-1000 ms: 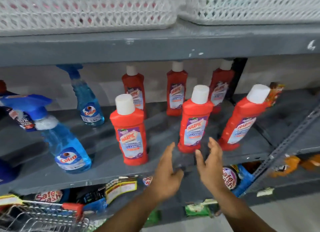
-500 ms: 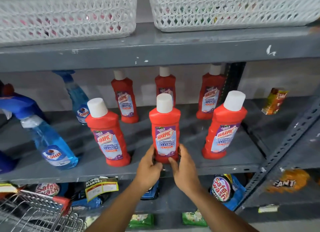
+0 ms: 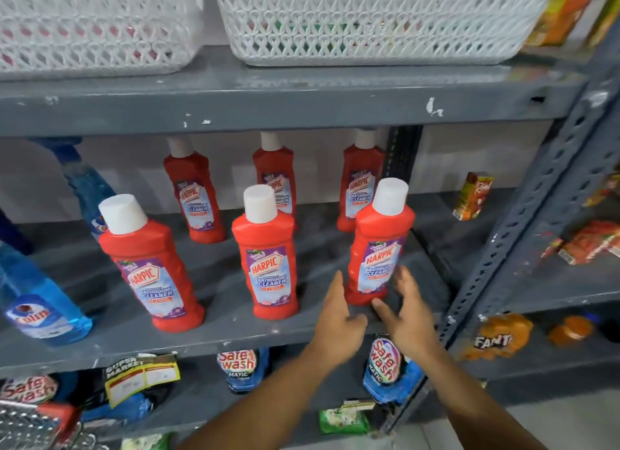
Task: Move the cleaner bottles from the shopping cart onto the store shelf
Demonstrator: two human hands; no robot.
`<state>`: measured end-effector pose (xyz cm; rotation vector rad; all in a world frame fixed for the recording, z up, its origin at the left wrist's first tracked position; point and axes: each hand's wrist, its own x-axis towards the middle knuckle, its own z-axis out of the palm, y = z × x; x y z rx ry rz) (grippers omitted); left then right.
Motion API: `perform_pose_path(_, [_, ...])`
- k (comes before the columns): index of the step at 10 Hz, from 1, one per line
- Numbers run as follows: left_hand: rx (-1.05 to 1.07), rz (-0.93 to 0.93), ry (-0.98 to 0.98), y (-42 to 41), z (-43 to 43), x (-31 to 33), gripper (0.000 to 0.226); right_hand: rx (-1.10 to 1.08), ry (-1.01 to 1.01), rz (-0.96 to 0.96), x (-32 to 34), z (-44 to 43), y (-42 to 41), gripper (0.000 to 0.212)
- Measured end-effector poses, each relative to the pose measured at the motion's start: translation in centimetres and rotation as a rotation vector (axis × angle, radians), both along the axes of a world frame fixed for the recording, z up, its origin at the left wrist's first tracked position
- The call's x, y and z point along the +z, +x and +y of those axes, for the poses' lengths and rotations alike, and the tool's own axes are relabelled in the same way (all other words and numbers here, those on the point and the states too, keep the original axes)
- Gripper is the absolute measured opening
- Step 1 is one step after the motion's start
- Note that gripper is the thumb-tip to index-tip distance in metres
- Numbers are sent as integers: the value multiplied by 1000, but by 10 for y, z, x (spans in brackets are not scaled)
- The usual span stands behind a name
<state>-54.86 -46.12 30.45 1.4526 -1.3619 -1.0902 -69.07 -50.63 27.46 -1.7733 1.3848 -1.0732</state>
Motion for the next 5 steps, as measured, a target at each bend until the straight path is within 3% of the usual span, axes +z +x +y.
perform_pose_path(3, [13, -68, -10, -8, -14, -9, 82, 45, 6, 38, -7, -15, -11, 49])
perform_pose_path(4, [-32, -108, 25, -6, -10, 7, 83, 46, 13, 59, -2, -13, -9, 53])
perform_pose_path(5, [-23, -203, 19, -2, 8, 7, 82, -71, -4, -37, 1, -4, -7, 60])
